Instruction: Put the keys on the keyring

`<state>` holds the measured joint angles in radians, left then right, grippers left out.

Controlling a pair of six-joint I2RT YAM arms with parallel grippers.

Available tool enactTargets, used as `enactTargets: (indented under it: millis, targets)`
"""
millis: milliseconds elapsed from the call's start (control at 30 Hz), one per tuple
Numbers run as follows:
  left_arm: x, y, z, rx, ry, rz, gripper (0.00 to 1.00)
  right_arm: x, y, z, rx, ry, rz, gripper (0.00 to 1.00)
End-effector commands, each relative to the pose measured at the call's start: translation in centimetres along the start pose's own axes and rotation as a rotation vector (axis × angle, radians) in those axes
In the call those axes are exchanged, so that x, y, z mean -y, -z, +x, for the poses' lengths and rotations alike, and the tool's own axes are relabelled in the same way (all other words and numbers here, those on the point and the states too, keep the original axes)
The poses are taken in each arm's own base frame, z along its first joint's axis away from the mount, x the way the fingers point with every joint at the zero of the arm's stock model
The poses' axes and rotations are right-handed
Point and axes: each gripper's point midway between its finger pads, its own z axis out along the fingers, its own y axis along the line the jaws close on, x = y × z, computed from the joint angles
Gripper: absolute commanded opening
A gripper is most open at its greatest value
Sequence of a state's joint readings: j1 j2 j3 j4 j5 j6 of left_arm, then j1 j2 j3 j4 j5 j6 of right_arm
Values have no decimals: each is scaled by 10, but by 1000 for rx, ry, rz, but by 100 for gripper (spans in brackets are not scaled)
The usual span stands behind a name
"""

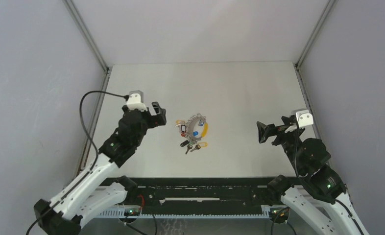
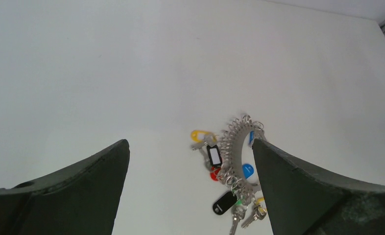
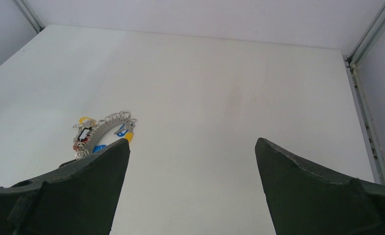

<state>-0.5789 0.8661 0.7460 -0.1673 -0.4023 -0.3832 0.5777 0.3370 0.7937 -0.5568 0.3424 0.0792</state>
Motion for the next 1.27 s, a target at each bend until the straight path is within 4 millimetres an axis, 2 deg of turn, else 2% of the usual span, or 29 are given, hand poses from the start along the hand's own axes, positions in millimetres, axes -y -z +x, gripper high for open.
enactTargets:
  millis: [0,200,367,467,567,833,1233]
  targets:
    - [-37,40,10,-16,54,-104,100,5,5,-9,46,-35,22,100]
    - [-57,90,4,28,131,-97,100,16,17,-5,57,-48,59,100]
    - [-83,129,-18,139,81,-124,100,18,20,-3,80,-73,66,100]
    - [-100,142,-27,210,56,-174,100,18,20,-2,77,-76,68,100]
    - [-102,145,-27,238,45,-161,100,20,20,0,71,-74,77,100]
    - [-99,140,-16,195,-8,-144,100,19,18,3,66,-69,74,100]
    - [-99,139,-16,204,2,-142,100,16,12,3,58,-59,58,100]
